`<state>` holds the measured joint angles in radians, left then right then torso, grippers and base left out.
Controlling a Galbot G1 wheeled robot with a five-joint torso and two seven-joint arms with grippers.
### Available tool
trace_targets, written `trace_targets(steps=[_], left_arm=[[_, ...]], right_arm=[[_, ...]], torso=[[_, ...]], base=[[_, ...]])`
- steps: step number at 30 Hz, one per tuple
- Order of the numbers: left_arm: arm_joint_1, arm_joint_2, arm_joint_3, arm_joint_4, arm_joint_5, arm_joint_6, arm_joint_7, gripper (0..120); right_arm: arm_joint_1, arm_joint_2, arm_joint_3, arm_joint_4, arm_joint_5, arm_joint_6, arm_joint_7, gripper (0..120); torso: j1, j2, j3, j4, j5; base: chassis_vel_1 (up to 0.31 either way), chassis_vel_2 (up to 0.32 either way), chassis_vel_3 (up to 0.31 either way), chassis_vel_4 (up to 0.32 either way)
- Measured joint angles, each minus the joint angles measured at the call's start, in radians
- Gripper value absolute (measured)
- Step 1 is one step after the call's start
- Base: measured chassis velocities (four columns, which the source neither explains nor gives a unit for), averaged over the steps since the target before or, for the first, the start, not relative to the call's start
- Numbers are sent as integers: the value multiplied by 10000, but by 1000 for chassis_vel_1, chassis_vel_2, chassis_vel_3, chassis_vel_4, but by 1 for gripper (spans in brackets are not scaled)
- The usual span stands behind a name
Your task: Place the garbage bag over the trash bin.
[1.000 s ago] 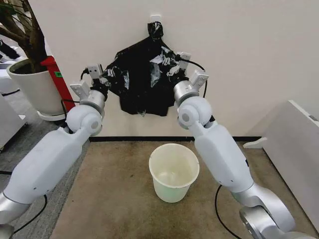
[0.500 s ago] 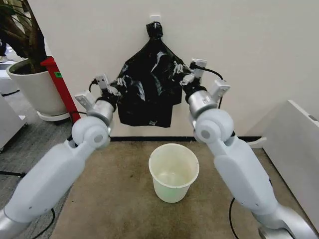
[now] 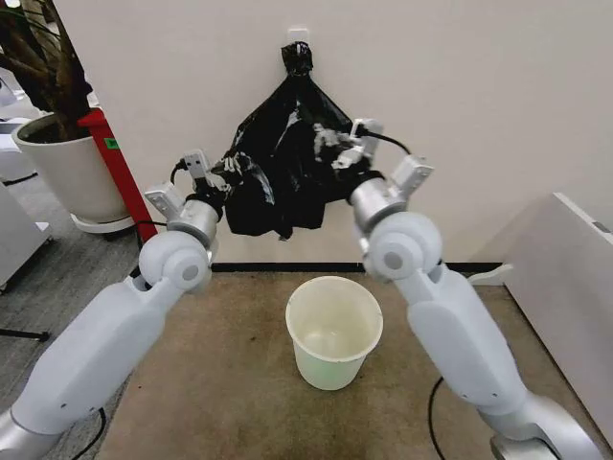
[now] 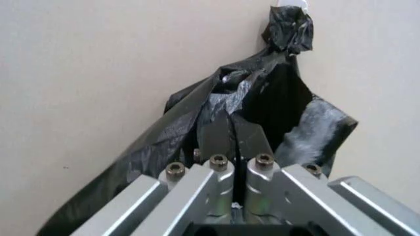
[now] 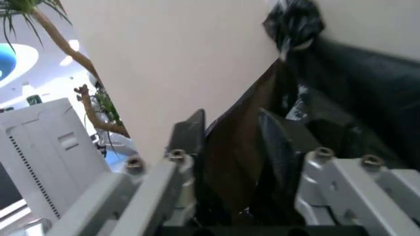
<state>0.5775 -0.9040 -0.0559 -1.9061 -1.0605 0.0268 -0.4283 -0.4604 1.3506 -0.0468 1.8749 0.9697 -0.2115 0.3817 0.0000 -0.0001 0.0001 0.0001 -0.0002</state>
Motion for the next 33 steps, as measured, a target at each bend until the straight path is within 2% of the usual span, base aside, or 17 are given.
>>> trace_targets(steps=[3,4,10,12,13,17,28,33], left_arm=[[21,-35,-35,54,64,-27,33,0],[21,-35,-35,54,64,-27,33,0],[111,-40,-108,106,195,-94,159,0],[110,-42,-108,109,197,-96,163,0],[89,-46,-108,117,199,-100,170,0],[38,-45,-108,156,200,-123,193,0],[53,-50,-97,170,215,-142,202,0],[106,-117,-68,175,268,-145,214,0]], right_arm=[[319,237,-113,-600,71,58,-22,43],[319,237,-113,-600,71,58,-22,43],[553,591,-239,-1319,318,145,93,69],[559,628,-241,-1362,328,148,108,70],[571,767,-238,-1504,394,154,173,79],[500,966,-224,-1738,495,172,230,95],[701,1105,-199,-2409,368,265,15,100],[1426,1504,-203,-3438,214,326,-41,100]], torso=[[0,0,0,1,-1],[0,0,0,1,-1],[0,0,0,-1,1],[0,0,0,0,1],[0,0,0,0,0],[0,0,0,-1,2],[0,0,0,-2,2],[0,0,0,-1,2]], base=[[0,0,0,0],[0,0,0,0],[0,0,0,0],[0,0,0,0],[0,0,0,0],[0,0,0,0],[0,0,0,0],[0,0,0,0]])
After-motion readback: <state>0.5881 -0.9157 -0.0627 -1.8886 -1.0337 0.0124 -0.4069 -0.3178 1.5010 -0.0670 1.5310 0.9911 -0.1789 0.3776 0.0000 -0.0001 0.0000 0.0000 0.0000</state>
